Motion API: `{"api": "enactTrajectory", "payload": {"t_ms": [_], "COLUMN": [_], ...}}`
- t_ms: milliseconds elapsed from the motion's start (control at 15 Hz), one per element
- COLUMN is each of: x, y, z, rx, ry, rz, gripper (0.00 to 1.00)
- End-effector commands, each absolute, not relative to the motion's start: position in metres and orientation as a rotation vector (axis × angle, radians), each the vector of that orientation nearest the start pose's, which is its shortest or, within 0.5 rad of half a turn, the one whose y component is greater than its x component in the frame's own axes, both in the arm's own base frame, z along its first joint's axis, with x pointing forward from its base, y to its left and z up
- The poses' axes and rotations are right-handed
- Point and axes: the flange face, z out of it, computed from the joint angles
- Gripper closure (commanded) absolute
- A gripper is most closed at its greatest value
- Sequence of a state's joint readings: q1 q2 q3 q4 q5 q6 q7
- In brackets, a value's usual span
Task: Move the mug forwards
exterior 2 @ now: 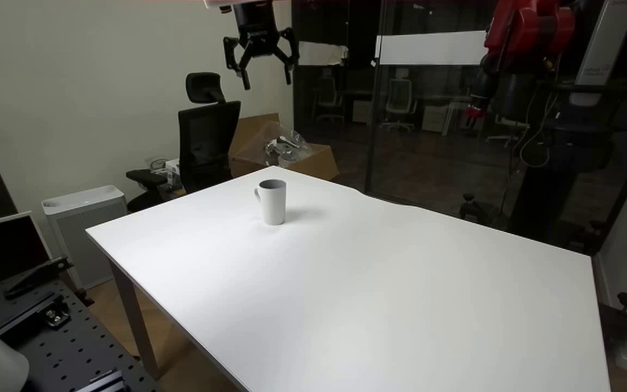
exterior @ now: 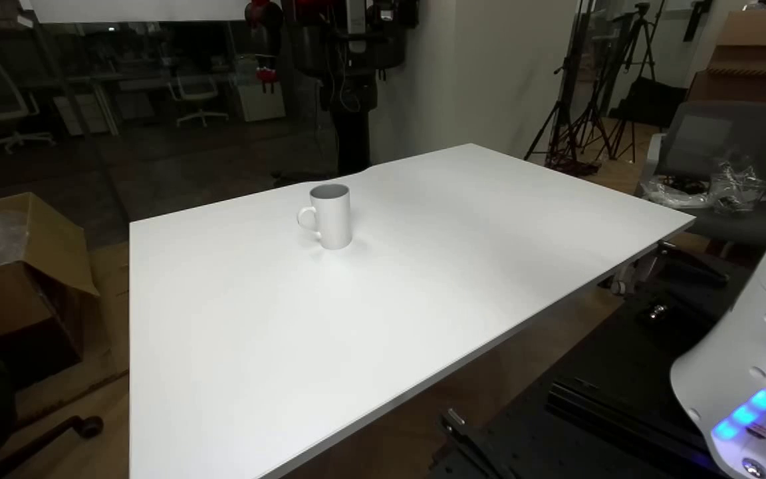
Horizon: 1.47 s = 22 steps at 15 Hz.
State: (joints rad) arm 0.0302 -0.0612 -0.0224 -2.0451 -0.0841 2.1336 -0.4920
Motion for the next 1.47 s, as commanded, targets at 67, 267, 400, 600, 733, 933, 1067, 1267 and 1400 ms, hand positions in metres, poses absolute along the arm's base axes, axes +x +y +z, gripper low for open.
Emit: {"api": "enactTrajectory", "payload": {"t_ms": [67,267,400,600,733,933,1067,1267,1400], "x": [0.635,0.622,0.633,0.65,0.667,0.69,0.673,0.687,0.69], "y": [-0.008,-0.007,-0.007,0.003,0.014,0.03,0.026,0.031,0.03], "z": [0.425,0.416,0.408,0.396,0.37,0.318,0.322,0.289,0.291], "rx": [-3.078,-3.09,-3.089,-3.068,-3.057,-3.059,-3.046,-3.051,-3.054], "ry": [-0.813,-0.817,-0.817,-0.824,-0.821,-0.84,-0.873,-0.874,-0.874], "rz": [-0.086,-0.09,-0.077,-0.092,-0.058,0.004,0.023,0.069,0.06], "gripper": [0.0,0.0,0.0,0.0,0.0,0.0,0.0,0.0,0.0]}}
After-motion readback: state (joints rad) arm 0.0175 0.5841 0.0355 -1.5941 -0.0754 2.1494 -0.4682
